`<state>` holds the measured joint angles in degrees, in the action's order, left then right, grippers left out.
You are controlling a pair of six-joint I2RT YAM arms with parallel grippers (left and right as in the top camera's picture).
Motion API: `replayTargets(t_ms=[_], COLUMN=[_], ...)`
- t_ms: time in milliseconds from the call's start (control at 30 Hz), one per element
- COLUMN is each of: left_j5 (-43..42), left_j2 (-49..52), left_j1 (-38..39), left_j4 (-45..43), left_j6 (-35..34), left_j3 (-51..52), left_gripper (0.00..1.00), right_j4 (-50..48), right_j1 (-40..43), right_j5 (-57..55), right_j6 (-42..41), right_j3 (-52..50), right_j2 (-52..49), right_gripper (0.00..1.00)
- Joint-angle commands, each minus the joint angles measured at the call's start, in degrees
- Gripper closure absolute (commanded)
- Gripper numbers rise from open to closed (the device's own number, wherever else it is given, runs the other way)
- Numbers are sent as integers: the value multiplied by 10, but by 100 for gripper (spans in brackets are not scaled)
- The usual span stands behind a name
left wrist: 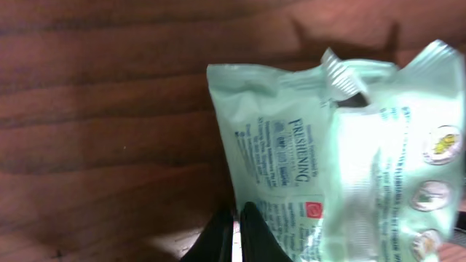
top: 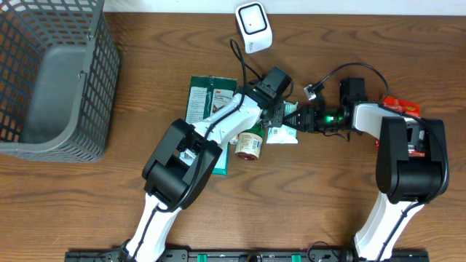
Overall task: Scan the item barcode
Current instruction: 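Hand the wipes pack from the left gripper to the right gripper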
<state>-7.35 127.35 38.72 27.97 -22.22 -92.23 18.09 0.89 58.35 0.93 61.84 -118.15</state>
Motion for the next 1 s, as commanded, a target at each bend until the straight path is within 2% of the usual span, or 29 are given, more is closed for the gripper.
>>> replayTargets(t_ms=[0, 267, 433, 567, 667, 833, 967], left_j5=[-5, -5, -5, -5, -5, -5, -5], left_j2=[15, 15, 14, 14, 14, 14, 9], left_j1=[2, 2, 1, 1, 2, 2, 0], left_j4=[0, -4, -8, -7, -7, -7, -9], left_j6=[3, 4, 8, 8, 8, 8, 17], left_j3=[11, 10, 5, 5, 5, 5, 5], left_gripper=[92, 92, 92, 92, 92, 92, 91], right_j4=[-7, -15, -22, -29, -34, -40, -40], right_j1=[-6, -6, -6, -6, -6, -7, -7], right_j5=[28, 21, 20, 16, -2, -11, -11], right_j6=[13, 13, 13, 13, 13, 2, 2], right_j3=[-8, -8, -8, -8, -8, -8, -8], right_j2=[-9, -9, -9, -9, -9, -9, -9], right_gripper=[54, 72, 72, 67, 72, 88, 92])
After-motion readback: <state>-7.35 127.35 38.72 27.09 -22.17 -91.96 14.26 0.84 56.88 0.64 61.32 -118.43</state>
